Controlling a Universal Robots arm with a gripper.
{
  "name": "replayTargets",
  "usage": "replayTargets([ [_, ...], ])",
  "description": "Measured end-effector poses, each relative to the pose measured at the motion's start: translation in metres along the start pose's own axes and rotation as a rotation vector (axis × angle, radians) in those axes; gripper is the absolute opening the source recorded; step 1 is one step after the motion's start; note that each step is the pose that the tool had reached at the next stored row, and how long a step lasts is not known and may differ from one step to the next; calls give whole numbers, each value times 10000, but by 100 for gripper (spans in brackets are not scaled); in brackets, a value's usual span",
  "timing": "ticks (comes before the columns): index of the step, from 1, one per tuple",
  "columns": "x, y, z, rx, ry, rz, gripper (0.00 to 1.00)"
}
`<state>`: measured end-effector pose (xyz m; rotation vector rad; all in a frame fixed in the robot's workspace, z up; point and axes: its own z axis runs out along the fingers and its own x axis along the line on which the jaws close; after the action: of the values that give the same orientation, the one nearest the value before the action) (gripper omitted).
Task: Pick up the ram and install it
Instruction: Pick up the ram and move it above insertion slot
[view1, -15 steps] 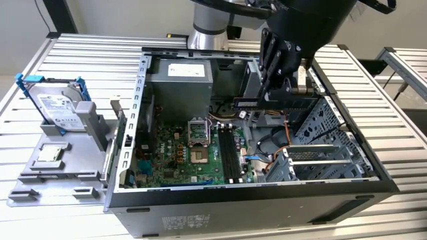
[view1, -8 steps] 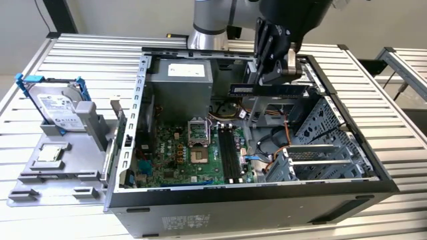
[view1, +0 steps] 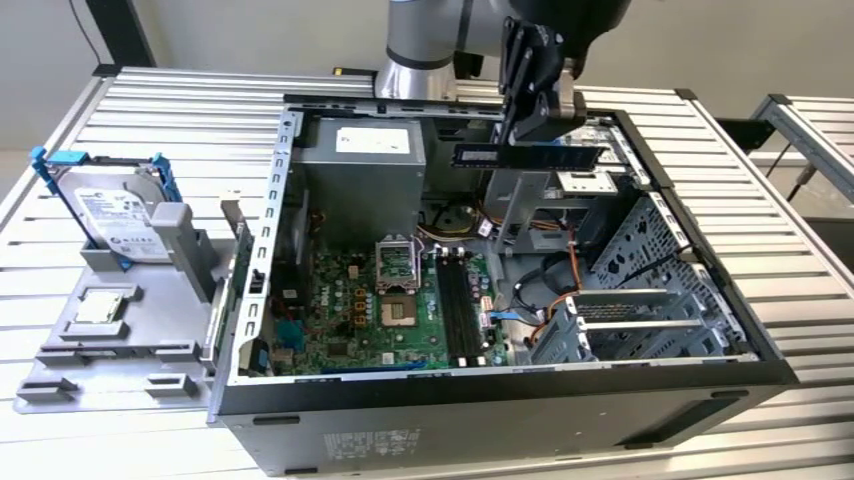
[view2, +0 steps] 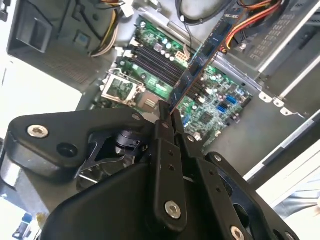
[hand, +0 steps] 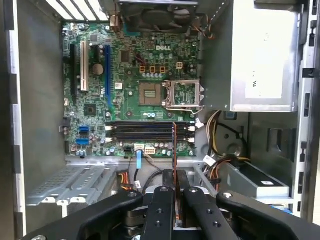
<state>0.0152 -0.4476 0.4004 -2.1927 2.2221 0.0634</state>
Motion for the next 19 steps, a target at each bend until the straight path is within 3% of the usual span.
replayTargets([
  [19, -12, 0, 0, 0, -1, 0, 0],
])
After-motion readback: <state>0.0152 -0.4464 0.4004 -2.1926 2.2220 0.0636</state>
